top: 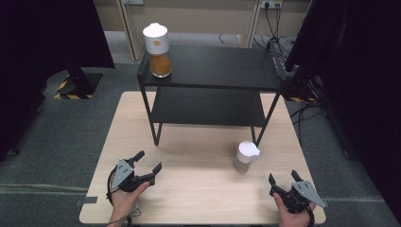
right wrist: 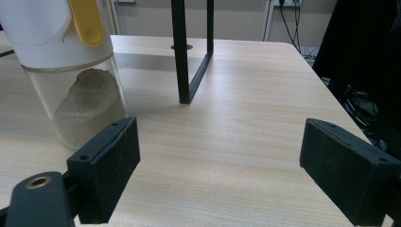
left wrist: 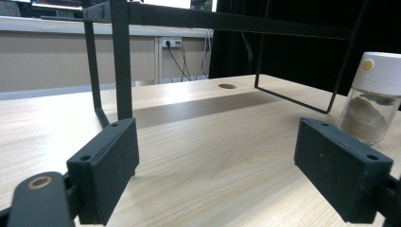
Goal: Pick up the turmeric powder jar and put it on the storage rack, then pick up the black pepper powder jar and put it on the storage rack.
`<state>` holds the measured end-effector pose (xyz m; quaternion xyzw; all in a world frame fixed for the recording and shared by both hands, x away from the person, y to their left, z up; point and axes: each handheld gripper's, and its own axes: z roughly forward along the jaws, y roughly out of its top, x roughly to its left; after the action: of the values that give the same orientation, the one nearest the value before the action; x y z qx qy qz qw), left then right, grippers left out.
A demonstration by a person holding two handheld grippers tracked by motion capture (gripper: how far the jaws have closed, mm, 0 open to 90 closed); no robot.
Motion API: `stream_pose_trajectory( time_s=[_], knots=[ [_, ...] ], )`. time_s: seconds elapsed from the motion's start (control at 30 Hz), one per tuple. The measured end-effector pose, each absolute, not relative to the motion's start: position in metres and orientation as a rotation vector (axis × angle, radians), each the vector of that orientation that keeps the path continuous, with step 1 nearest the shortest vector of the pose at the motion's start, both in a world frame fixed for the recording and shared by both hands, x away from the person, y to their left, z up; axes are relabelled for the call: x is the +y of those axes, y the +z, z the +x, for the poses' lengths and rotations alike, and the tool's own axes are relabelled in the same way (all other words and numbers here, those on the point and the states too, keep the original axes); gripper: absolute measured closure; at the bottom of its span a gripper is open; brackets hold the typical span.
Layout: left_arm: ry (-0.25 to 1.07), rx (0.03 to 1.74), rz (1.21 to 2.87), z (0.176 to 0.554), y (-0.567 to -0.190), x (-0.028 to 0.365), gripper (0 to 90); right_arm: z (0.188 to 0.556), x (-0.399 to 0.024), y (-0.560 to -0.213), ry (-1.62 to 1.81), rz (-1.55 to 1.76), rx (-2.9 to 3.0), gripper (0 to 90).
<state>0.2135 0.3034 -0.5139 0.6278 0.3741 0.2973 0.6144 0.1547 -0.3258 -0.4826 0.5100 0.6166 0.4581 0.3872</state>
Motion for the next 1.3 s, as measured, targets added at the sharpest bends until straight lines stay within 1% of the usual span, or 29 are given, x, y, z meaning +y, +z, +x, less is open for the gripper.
stream_pose_trajectory(
  time_s=[0.33,0.67,0.87,1.3],
  knots=[
    [0.682,0.867,1.484,0.2142,-0.5198,0.2987,13.6,0.1545,-0.3267,-0.4831,1.173,1.301,1.565,12.8],
    [0.689,0.857,1.533,0.2159,-0.5140,0.2961,13.2,0.1548,-0.3251,-0.4825,1.160,1.293,1.572,12.7],
    [0.670,0.868,1.515,0.2170,-0.5152,0.2987,12.9,0.1548,-0.3248,-0.4825,1.158,1.292,1.573,12.7],
    [0.672,0.862,1.515,0.2167,-0.5158,0.2989,12.8,0.1552,-0.3250,-0.4822,1.157,1.287,1.580,12.2]
  ],
)
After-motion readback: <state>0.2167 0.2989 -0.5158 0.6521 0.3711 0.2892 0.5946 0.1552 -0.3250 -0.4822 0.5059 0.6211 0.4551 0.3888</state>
